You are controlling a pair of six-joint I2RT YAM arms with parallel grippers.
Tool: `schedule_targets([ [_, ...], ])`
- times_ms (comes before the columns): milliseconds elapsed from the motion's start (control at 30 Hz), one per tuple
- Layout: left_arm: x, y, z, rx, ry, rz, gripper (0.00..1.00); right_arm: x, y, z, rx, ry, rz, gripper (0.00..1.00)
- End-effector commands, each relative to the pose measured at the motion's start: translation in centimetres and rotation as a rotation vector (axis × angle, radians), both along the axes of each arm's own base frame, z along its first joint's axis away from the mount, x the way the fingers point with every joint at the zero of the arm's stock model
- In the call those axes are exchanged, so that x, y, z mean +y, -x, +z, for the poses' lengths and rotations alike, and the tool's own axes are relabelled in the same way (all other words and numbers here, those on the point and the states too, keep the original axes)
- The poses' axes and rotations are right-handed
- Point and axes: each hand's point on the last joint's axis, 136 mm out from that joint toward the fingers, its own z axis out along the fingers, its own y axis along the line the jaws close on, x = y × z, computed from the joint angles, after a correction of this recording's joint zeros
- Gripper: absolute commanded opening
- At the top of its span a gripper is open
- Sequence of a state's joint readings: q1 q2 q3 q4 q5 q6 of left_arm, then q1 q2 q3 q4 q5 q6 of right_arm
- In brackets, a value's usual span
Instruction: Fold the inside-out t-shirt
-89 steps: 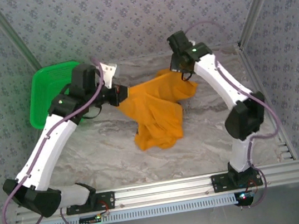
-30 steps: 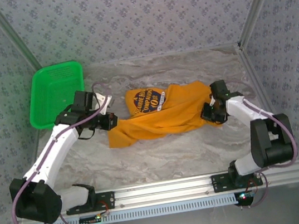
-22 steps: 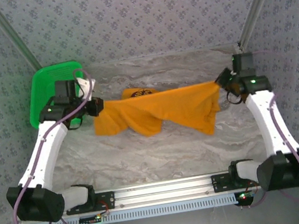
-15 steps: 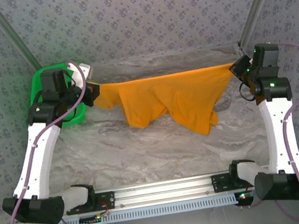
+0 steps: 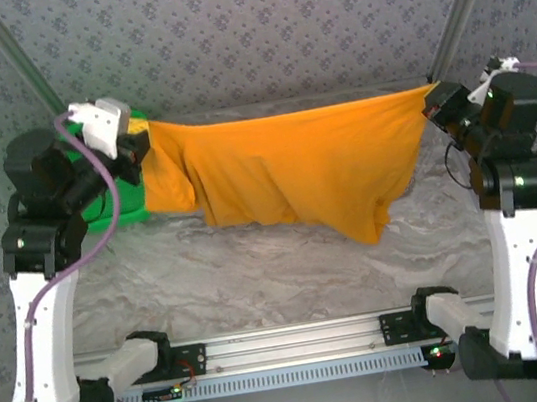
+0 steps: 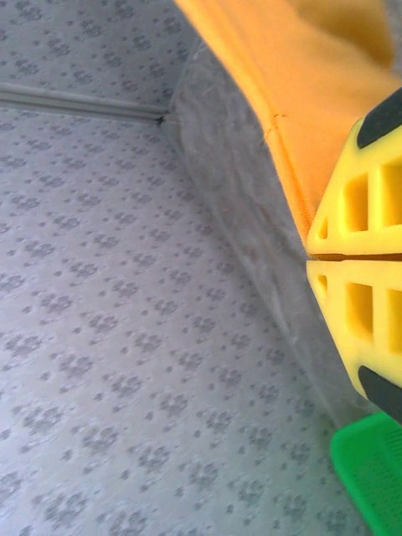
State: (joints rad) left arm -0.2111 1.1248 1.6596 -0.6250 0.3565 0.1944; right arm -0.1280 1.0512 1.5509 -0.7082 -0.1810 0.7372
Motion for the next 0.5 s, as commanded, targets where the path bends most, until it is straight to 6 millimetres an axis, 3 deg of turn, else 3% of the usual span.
schedule_targets([
  [0,0.1,-5.9,0.2,-0.014,-0.017,0.069,0.0,-0.6,-5.8,-4.7,0.114,-0.027,0.001,0.0],
  [100,-0.4,-10.6,-1.3,0.035,-0.055,0.091,0.0,-1.3,-9.9,-7.0,0.164,0.007,0.005,0.0],
  [233,-0.9,-14.7,-1.8,0.019,-0.089,0.123,0.0,-1.7,-14.1,-5.6,0.065,0.036,-0.015,0.0],
  [367,-0.8,-15.8,-0.6,-0.023,-0.14,0.16,0.0,-0.8,-16.0,-2.7,-0.013,0.095,0.02,0.0],
  [467,-1.4,-14.7,0.1,-0.041,-0.188,0.14,0.0,-0.9,-15.2,-0.1,-0.082,0.121,0.011,0.0],
])
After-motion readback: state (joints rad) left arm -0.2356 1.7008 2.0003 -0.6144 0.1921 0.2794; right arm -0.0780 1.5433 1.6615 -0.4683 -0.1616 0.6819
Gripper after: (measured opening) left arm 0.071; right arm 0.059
